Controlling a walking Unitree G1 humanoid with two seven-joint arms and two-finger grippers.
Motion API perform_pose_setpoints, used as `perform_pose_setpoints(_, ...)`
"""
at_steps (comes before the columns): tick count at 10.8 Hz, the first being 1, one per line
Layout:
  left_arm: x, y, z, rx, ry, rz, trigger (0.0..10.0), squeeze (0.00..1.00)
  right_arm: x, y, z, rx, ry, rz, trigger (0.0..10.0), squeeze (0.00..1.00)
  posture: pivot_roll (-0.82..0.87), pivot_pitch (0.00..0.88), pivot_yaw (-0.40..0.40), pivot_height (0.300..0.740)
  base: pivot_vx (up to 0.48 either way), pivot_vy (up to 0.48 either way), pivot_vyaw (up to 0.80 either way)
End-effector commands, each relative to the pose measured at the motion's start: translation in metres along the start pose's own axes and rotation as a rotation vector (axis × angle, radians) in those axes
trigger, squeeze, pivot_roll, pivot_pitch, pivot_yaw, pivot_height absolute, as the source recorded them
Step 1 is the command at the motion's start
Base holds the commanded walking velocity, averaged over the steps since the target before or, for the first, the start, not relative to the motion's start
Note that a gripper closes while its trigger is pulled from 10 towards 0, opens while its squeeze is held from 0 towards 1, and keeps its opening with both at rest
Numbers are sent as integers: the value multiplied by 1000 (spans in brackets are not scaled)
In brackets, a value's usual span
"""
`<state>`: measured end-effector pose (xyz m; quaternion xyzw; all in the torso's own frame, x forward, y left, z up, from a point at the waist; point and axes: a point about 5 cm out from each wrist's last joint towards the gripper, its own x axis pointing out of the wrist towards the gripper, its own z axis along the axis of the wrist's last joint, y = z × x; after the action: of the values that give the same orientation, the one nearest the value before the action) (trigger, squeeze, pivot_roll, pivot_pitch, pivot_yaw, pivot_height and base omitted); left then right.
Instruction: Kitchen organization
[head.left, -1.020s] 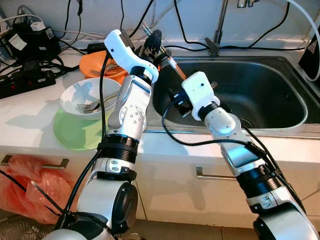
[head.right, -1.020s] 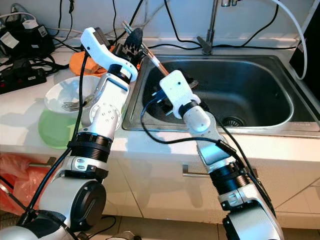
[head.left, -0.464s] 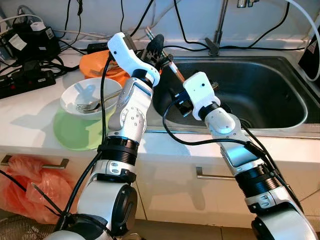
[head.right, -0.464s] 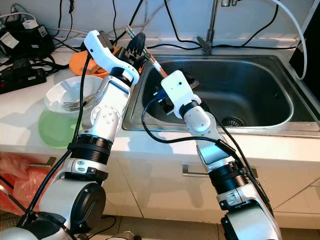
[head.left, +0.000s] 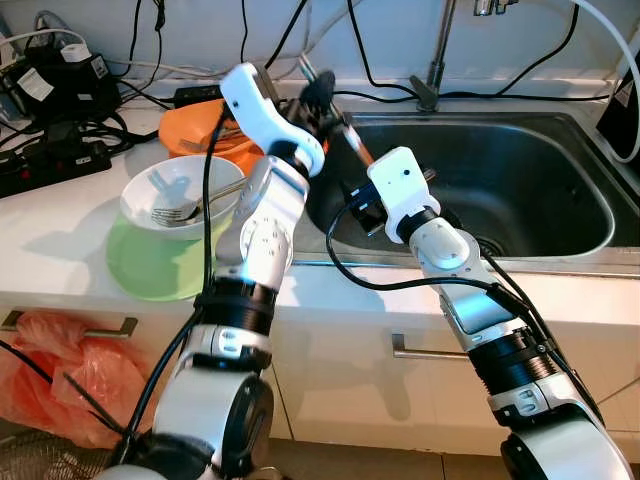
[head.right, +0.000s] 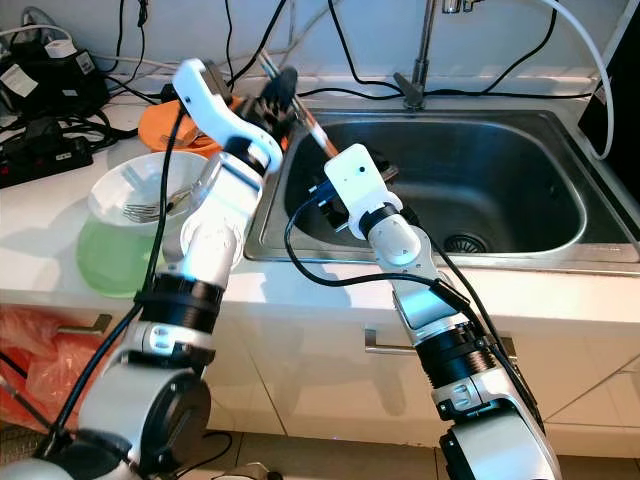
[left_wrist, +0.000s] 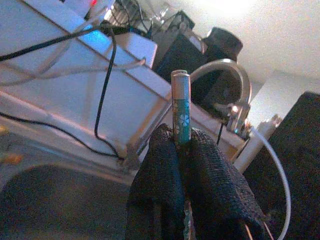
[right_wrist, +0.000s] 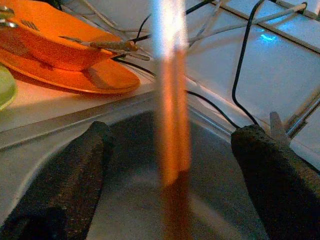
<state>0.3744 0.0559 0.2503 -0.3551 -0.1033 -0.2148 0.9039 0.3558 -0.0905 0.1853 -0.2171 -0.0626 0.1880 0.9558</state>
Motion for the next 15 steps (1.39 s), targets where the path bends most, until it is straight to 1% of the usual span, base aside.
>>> perform_pose_setpoints(1,-9,-6,-29,-50,64,11,10000,0,0,-2,-3,3,7,-10,0,0,100,0,70,740,0,0,0)
perform_pose_setpoints(3,-15,-1,-30,-51,70,22,10000,0,-1,-2,-10,6,27,-17,0,0,103,0,65,740,0,0,0)
perform_pose_setpoints(9,-17,-4,-30,-29,70,12,10000,0,-1,-4,-16,19,36,-33,0,0,104,0,66,740,0,0,0)
perform_pose_setpoints(12,-17,0,-34,42,96,74,10000,0,-1,-4,-16,19,39,-43,0,0,104,0,67,740,0,0,0)
perform_pose_setpoints(15,-17,7,-34,112,97,148,10000,0,0,-5,-17,17,41,-53,0,0,106,0,69,740,0,0,0)
